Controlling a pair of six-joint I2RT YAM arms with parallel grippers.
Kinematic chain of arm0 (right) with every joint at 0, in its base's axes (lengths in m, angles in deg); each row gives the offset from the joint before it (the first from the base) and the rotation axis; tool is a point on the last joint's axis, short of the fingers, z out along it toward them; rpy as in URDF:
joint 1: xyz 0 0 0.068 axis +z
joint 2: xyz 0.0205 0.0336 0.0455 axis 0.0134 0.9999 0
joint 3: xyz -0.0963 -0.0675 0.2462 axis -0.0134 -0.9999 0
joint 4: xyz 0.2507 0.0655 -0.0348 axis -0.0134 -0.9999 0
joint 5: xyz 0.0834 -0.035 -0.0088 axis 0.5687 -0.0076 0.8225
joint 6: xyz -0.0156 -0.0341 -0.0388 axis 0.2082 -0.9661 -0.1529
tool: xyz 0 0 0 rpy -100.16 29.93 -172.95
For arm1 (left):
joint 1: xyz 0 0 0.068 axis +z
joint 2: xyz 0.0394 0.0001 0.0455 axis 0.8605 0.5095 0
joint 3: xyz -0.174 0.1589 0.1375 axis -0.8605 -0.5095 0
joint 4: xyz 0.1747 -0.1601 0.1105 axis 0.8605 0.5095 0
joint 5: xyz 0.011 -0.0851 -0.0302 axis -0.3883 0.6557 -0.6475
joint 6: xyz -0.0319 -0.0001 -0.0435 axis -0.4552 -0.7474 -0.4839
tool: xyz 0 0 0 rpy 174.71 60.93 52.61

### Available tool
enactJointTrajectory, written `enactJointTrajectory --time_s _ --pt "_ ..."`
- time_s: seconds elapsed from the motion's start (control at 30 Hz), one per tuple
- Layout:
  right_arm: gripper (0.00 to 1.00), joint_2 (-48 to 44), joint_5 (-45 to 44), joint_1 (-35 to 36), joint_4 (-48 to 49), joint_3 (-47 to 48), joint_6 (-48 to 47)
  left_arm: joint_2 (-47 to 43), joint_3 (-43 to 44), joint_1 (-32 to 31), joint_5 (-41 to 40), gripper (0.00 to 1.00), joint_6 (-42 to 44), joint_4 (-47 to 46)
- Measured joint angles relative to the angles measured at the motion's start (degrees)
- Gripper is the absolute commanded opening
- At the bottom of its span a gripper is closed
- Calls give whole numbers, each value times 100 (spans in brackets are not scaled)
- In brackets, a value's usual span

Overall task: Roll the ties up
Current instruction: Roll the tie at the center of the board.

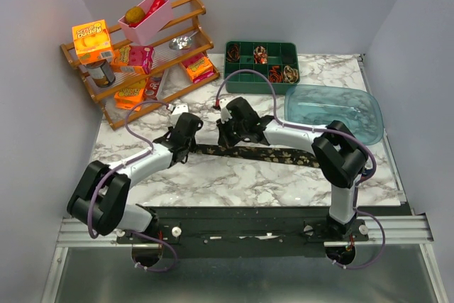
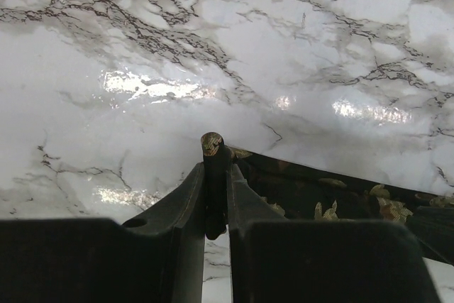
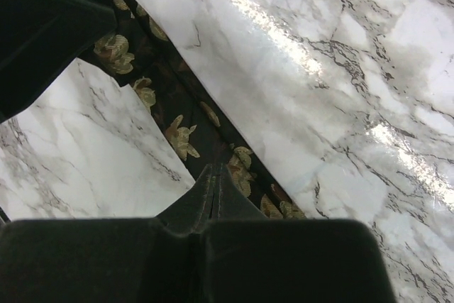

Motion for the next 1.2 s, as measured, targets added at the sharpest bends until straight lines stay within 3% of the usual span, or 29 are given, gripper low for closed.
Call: enactJointTrajectory --time_s 0.63,0.97,1.2 --pt "1 162 -2 -66 -11 -68 42 927 964 -1086 -1043 0 76 640" --pt "1 197 0 -85 -31 -122 44 951 986 -1128 -1364 0 81 750" --pt "1 197 2 -109 -37 -122 42 387 737 -629 -1405 0 232 833"
